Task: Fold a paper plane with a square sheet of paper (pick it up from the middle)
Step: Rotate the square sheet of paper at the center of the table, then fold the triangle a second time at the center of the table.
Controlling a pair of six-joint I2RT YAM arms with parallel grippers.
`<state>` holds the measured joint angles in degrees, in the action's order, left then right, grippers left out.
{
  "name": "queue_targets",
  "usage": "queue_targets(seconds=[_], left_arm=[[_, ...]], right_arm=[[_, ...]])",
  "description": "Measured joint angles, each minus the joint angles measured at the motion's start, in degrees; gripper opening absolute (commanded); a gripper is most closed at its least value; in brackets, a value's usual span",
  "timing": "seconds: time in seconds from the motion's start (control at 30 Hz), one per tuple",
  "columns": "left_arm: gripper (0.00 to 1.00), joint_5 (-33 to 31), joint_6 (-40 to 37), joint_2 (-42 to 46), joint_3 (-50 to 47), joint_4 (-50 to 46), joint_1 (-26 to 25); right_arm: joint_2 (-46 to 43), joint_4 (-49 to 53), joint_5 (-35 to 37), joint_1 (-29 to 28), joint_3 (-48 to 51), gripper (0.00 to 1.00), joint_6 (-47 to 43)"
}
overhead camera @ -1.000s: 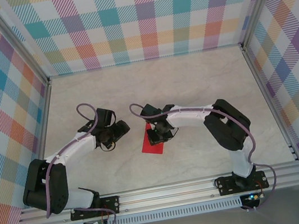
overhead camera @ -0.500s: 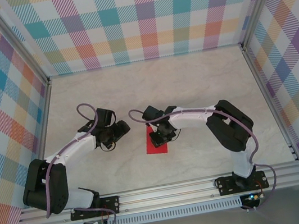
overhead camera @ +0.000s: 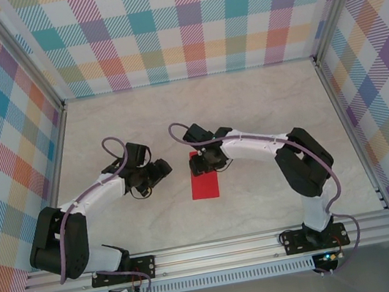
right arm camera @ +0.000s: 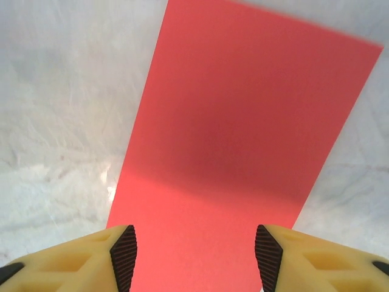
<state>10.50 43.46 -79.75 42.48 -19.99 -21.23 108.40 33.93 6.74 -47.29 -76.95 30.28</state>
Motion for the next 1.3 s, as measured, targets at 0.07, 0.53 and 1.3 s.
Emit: queue_targets(seconds=[0.07,0.53,1.3], left_arm=[[0.8,0.8,0.0,0.0,-0.1,0.4,-0.2],[0.76,6.9,0.0,-2.1,-0.3,3.7,-4.5],[0.66,17.6,6.6,-9.6,-2.6,17.6,-11.1]], right_arm=[[1.3,0.7,0.5,0.1,-1.6,0.6,0.6],[5.9,1.4,-1.0,3.9,-3.0,0.44,5.4],[4.0,-3.9,-9.0,8.3,2.7,0.38,7.3]])
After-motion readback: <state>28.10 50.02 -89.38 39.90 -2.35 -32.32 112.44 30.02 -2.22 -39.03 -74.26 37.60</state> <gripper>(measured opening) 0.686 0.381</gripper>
